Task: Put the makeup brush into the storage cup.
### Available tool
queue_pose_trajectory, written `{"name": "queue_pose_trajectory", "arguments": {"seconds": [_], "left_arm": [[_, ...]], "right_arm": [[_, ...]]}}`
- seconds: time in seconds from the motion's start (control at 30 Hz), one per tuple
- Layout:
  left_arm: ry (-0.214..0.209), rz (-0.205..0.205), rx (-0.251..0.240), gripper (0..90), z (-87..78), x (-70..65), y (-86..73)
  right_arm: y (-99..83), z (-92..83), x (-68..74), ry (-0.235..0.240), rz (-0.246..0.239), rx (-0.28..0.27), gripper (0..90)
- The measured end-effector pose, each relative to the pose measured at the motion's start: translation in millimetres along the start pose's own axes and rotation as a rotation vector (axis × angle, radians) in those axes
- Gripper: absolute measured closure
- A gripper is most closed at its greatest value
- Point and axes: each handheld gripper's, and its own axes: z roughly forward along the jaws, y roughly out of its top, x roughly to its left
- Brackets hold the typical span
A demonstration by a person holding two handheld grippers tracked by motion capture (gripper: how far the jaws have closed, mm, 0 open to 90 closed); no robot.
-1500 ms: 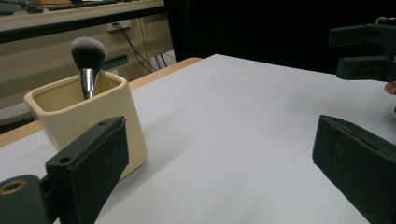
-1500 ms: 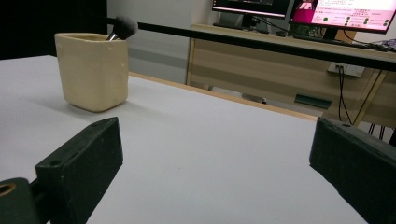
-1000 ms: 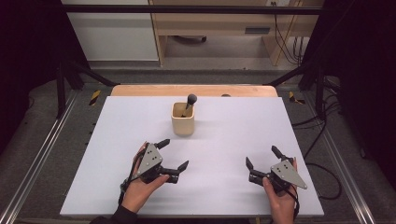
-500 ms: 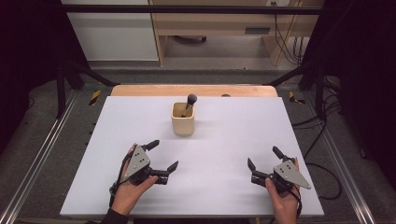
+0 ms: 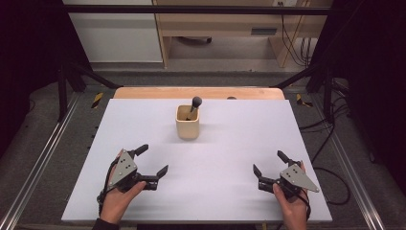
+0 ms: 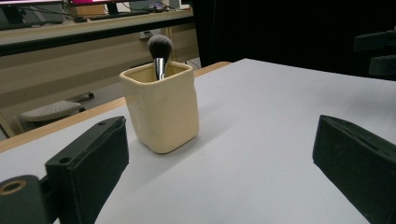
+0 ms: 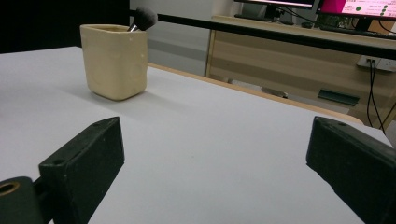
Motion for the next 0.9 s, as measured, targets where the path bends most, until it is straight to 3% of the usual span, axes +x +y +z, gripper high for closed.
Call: {"name": "queue_pose_trajectory", "arguments": {"seconds": [0.2, 0.9], "left_arm": [[0.006, 0.013, -0.006, 3.4, -10.2, 5.8, -1.7], [0.062, -0.023, -0.044, 3.3, -40.6, 30.3, -19.7]], "right_arm": [[-0.2, -0.3, -0.9, 0.003, -0.002, 0.002, 3.7], [-1.4, -1.8, -6.1, 0.017, -0.005, 0.009, 3.3]]}}
